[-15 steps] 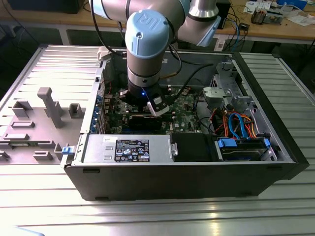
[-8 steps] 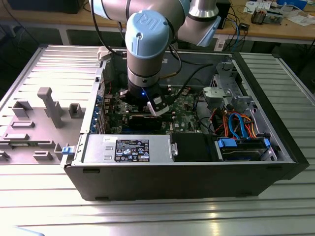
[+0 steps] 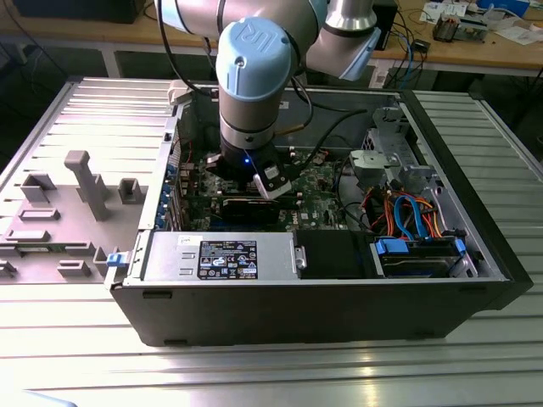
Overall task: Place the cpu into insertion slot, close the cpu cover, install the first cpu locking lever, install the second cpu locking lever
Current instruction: 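Install the second cpu locking lever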
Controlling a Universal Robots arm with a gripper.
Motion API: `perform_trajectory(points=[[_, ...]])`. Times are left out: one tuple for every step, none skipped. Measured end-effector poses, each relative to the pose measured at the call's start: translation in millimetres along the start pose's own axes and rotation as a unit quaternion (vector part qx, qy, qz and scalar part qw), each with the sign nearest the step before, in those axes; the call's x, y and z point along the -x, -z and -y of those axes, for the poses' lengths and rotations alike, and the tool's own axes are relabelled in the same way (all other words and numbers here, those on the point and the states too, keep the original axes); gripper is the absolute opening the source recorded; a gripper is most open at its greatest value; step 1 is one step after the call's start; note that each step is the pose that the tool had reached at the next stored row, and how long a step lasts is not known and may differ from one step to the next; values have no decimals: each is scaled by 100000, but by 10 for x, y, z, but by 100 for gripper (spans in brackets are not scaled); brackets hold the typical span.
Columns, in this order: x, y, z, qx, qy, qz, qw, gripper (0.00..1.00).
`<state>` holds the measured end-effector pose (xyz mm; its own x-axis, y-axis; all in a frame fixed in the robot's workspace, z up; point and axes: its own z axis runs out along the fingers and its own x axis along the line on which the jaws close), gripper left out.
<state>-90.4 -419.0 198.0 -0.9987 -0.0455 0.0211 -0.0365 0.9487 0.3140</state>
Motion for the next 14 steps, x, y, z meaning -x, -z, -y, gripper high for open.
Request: perform_trajectory(points=[[0,-5,-1,25,2,-2,100000,11],[0,-9,-2,47,5,7,100000,11],[0,-18,-2,101,13,29,100000,11],[0,-25,0,83,21,51,100000,11],[0,-24,0,52,29,72,100000,11],[0,-24,0,34,26,73,100000,11],[-1,-1,-8,39,29,90,100000,11],[-2,45,-23,32,28,81,100000,11],[-4,148,-57,30,25,82,100000,11],[-6,221,-81,34,28,83,100000,11],[-6,228,-84,41,29,82,100000,11],[-6,228,-84,46,32,88,100000,11],[-6,229,-84,39,28,82,100000,11],[-6,229,-84,55,30,82,100000,11]])
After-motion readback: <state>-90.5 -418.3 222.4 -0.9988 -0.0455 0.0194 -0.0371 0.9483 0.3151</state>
